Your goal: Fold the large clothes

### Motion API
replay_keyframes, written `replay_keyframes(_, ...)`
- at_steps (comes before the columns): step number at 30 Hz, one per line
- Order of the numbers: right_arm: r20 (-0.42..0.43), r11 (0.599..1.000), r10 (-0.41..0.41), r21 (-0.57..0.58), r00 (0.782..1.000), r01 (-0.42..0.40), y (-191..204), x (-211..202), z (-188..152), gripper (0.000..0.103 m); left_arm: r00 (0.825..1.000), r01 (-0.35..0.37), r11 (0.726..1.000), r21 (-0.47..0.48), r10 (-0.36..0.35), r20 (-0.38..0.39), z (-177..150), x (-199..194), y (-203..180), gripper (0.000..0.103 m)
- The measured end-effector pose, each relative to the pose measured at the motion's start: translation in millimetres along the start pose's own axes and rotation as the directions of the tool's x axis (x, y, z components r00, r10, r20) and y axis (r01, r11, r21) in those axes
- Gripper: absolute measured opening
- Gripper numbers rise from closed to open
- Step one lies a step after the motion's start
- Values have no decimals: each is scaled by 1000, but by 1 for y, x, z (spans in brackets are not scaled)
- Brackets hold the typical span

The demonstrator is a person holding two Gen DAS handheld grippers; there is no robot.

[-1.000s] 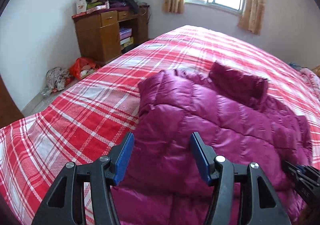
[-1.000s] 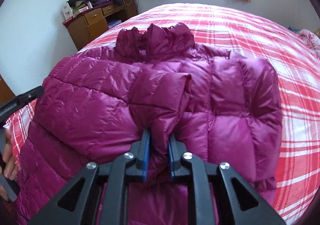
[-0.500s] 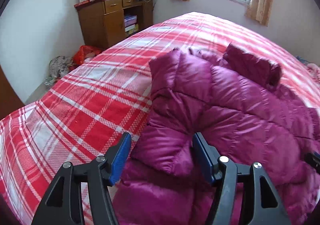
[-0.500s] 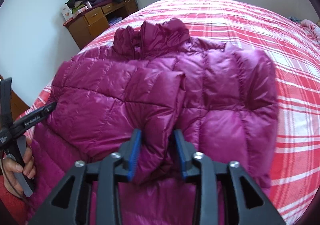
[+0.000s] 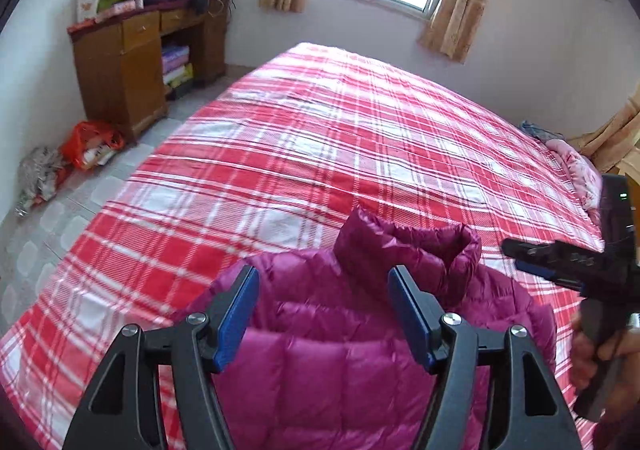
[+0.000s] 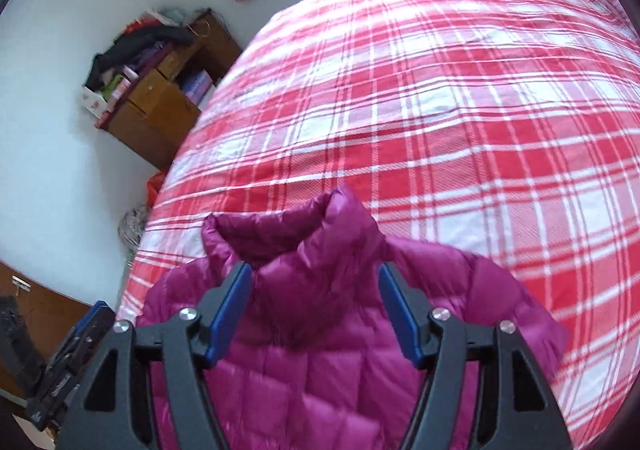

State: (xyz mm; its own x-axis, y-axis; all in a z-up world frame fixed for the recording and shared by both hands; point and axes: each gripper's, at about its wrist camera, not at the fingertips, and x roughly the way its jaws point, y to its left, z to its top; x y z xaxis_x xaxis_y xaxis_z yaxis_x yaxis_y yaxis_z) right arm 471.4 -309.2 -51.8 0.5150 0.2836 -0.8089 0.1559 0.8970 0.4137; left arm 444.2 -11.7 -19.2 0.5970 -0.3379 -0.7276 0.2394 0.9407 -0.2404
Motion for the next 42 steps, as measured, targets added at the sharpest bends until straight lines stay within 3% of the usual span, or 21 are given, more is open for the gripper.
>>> replay_keyframes(4, -82, 998, -27, 47, 996, 31, -6, 40, 9, 68, 999, 13, 1000, -26, -15, -45, 16, 26, -3, 68)
replay_keyframes(5, -96, 999, -17, 49, 995, 22, -8, 46, 8, 64, 998, 13, 999, -32, -14, -55, 20, 32, -4, 68)
replay_keyframes(7, -107, 999, 23, 34, 994, -20, -14, 48, 2, 45, 998, 5, 1000, -28, -6, -65, 26, 39, -8, 68)
replay_keyframes(8, -111, 999, 26, 23, 993, -24, -17, 45, -1, 28, 998, 1, 1000, -18, -2, -69, 30, 44, -11, 68)
replay_keyframes(9, -112, 1000, 20, 7, 993, -20, -19, 40, -5, 19, 997, -5, 1000, -8, 5, -73, 34, 47, -14, 68)
replay_keyframes(15, -80, 998, -53, -50, 995, 49, -64, 13, -39, 13, 993, -28, 999, 34, 31, -111, 44, 74, -38, 68)
replay_keyframes(18, -53, 1000, -3, -24, 999, 2, -91, 16, -53, 3, 992, -15, 999, 42, 20, -122, 37, 82, -50, 67)
replay_keyframes(22, 35, 998, 30, -54, 999, -28, -99, 8, -65, 2, 991, -12, 996, 86, 23, -129, 23, 83, -65, 68)
replay_keyframes(26, 136, 982, -33, -180, 990, 57, -82, 6, -79, 2, 990, -43, 996, 79, 53, -128, 4, 87, -64, 67)
replay_keyframes(30, 168, 973, -64, -207, 984, 99, -75, 8, -82, 2, 976, -125, 990, 64, 135, -171, -21, 99, -52, 67)
replay_keyframes(32, 165, 976, -55, -200, 985, 88, -77, 11, -80, 2, 968, -179, 983, 41, 184, -173, -35, 96, -42, 52)
replay_keyframes(40, 142, 978, -61, -188, 988, 87, -73, 8, -77, 5, 977, -203, 973, -109, 194, -89, -68, 86, -20, 49)
replay_keyframes(42, 205, 989, -65, -118, 977, 91, -75, -17, -76, 7, 974, -228, 969, -93, 226, -35, -75, 86, -25, 49)
